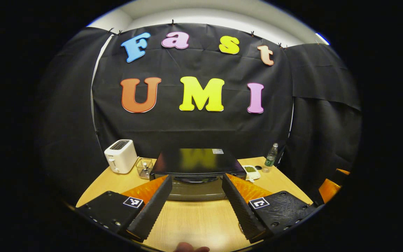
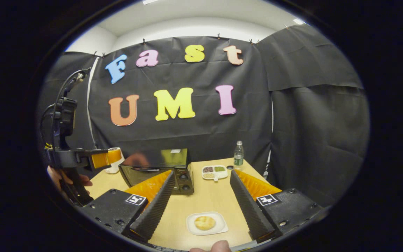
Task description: Open the electric oven with the left hand, put the food in, and close the electric oven.
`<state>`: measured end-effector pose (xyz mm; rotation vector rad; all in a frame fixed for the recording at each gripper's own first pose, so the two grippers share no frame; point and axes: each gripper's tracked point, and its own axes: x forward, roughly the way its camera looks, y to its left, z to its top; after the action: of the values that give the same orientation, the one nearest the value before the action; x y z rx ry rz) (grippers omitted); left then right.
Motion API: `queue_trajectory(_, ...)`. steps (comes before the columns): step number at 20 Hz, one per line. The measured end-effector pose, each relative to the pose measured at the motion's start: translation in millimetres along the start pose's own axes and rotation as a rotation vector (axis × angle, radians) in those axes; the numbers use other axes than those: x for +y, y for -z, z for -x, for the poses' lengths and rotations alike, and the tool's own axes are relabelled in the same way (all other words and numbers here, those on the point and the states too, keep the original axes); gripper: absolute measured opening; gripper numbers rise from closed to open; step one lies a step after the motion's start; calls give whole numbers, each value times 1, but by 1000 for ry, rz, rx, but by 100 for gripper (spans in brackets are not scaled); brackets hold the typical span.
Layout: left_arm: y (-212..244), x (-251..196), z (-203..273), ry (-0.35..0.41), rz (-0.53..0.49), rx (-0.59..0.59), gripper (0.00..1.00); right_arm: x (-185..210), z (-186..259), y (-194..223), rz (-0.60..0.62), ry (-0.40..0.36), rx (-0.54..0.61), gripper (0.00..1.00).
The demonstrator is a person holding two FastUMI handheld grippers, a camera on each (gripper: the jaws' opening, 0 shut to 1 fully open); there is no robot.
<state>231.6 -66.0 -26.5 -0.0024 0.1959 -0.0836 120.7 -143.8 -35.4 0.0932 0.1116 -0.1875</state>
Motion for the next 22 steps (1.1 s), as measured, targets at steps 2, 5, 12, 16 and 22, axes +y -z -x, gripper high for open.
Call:
queue_trajectory(2, 4, -1, -22, -2, -4, 8, 94, -6, -6, 4, 4, 15, 18, 100)
queue_trajectory(5, 11, 1, -56, -6, 2, 20, 94, -14, -12, 3, 26, 29, 29, 100)
queue_trajectory(12, 51, 9, -123, -14, -42, 105, 94, -25, -33, 15, 32, 50, 81, 100)
queue_trajectory(16, 70, 14, -146, -32, -59, 127, 95, -25, -44, 17, 43, 50, 102, 100)
queue_trajectory(22, 89, 19, -156, -39, -60, 130, 96, -28, -50, 23, 14, 70, 130, 100)
